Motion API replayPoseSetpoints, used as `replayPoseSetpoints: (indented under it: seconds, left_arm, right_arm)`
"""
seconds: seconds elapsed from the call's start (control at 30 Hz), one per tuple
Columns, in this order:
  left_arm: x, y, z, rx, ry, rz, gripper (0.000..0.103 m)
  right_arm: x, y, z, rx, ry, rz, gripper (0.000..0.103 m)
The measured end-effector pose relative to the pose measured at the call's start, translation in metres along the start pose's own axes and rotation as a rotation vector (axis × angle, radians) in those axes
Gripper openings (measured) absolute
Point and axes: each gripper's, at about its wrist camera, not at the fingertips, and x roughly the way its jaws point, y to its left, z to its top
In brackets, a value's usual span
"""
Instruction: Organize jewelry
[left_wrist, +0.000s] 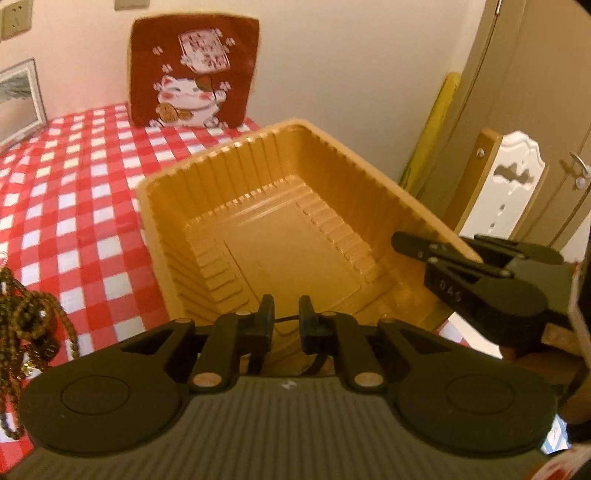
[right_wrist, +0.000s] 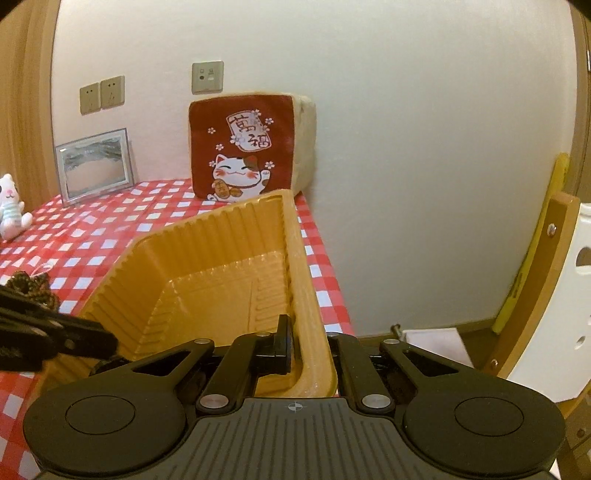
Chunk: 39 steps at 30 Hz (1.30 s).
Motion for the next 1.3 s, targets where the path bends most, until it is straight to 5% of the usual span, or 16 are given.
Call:
replayPoseSetpoints:
  seconds: [0.27, 0.73, 1.3]
  left_arm:
    - [-0.042, 0.037, -0.01, -0.075, -0.061, 0.134, 0.025]
    - [-0.087, 0.132, -0.066, -0.236, 0.018, 0.441, 0.025]
    - [-0.039, 0.147, -0.055, -0.154, 0.052, 0.433, 0.025]
  right_arm:
    - [0.006, -0.003, 0.003, 0.017, -0.004, -0.046, 0.006]
    - [0.018, -0.005, 0.007, 0.035, 0.01, -0.072, 0.006]
    - [0.021, -0.005, 0.008, 0.037, 0.028, -0.087, 0.007]
